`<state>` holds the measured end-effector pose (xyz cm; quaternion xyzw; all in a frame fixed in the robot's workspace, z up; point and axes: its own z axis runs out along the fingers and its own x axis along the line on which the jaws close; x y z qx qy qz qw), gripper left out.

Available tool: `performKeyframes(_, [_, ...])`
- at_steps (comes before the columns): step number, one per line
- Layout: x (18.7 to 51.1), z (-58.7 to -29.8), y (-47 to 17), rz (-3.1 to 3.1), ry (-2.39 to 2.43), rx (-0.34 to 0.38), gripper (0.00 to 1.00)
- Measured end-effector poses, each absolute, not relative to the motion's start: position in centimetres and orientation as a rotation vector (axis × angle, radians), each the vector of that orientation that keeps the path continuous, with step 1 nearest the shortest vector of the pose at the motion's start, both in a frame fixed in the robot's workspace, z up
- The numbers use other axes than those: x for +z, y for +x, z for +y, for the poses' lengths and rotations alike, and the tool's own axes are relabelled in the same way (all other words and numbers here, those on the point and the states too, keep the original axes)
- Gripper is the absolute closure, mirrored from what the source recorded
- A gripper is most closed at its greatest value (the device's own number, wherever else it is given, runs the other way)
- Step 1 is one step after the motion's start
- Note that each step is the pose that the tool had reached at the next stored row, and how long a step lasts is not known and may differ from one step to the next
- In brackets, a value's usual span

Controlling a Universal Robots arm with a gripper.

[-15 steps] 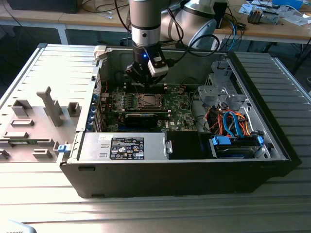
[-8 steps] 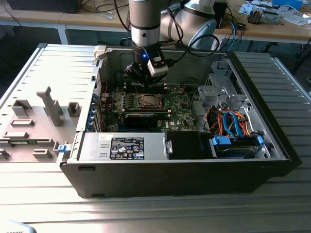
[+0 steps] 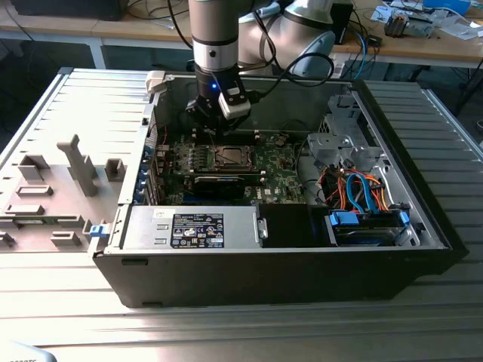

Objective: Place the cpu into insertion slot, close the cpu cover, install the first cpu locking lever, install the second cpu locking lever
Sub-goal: 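Install the first cpu locking lever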

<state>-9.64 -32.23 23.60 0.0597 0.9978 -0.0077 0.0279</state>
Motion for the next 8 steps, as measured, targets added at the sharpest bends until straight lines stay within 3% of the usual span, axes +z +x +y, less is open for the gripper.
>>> performKeyframes(8, [23.73,-32.23,-9.86,3.080,0.185,-0.024,0.89])
